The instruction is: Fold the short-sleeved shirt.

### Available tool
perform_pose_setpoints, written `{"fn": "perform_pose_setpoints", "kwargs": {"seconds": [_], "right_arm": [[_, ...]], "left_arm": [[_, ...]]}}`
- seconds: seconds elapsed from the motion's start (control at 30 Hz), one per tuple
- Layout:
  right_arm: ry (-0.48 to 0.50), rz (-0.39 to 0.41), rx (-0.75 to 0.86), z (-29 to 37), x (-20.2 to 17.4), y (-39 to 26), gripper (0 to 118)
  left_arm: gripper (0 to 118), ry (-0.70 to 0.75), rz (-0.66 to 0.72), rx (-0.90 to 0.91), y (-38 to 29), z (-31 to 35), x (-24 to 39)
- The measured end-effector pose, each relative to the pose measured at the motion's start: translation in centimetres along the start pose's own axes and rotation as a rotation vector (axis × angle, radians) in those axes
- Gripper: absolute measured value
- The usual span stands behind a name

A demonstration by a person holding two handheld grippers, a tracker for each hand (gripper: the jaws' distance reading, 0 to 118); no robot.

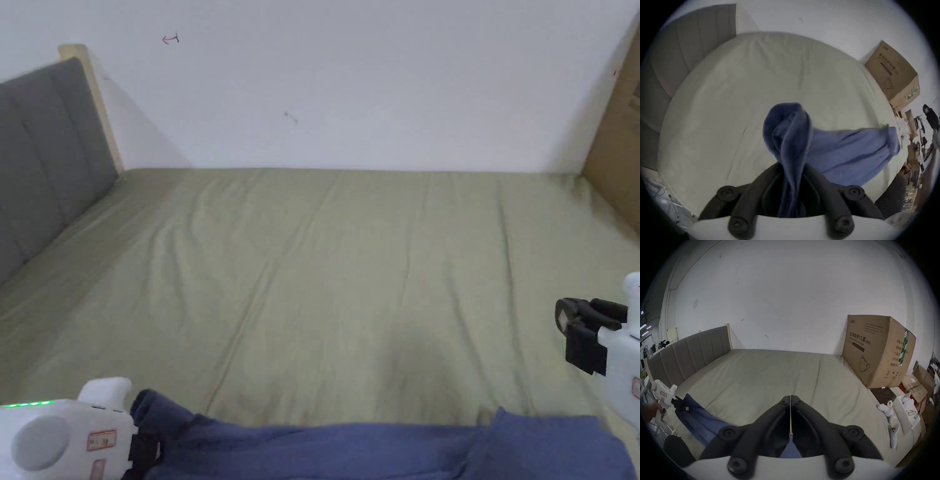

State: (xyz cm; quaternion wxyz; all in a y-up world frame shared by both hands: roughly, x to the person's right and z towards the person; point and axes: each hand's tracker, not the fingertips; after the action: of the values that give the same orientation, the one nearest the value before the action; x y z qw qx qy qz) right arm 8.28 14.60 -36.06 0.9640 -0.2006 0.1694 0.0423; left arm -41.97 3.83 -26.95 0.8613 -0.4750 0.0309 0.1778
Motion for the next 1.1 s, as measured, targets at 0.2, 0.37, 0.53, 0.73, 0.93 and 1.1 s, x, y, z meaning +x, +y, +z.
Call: {"fn": "perform_pose_setpoints", "kwargs": {"seconds": [0.2, 0.37, 0.53, 0.73, 0.93, 1.1], "right_arm": [[0.01, -0.019, 0.009, 1.5, 0.9, -0.5, 1], [0.004, -0.034, 0.001, 2.5, 2.2, -1.2, 1], [-0.017, -0.06, -0.014, 2.7, 3.7, -1.9, 1], [-0.019, -0.103, -0.027, 2.3, 4.7, -2.3, 1], [-0.002, -0.11, -0.028, 1.8, 4.4, -2.6, 1], [0.008, -0.097, -0.034, 1.6, 4.2, -2.8, 1]], "left_arm": [[4, -0.257, -0.011, 0.005, 2.3, -0.1, 10.5], [5, -0.29, -0.025, -0.148, 1.6, -7.1, 19.3], [73, -0.53, 0.08, -0.217, 0.8, -10.2, 22.0], [116, -0.525, 0.021, -0.117, 1.1, -7.1, 20.4], [3, -0.272, -0.163, -0.071, 0.2, -5.9, 19.3], [3, -0.329, -0.172, -0.197, -2.2, -9.8, 21.3]]}}
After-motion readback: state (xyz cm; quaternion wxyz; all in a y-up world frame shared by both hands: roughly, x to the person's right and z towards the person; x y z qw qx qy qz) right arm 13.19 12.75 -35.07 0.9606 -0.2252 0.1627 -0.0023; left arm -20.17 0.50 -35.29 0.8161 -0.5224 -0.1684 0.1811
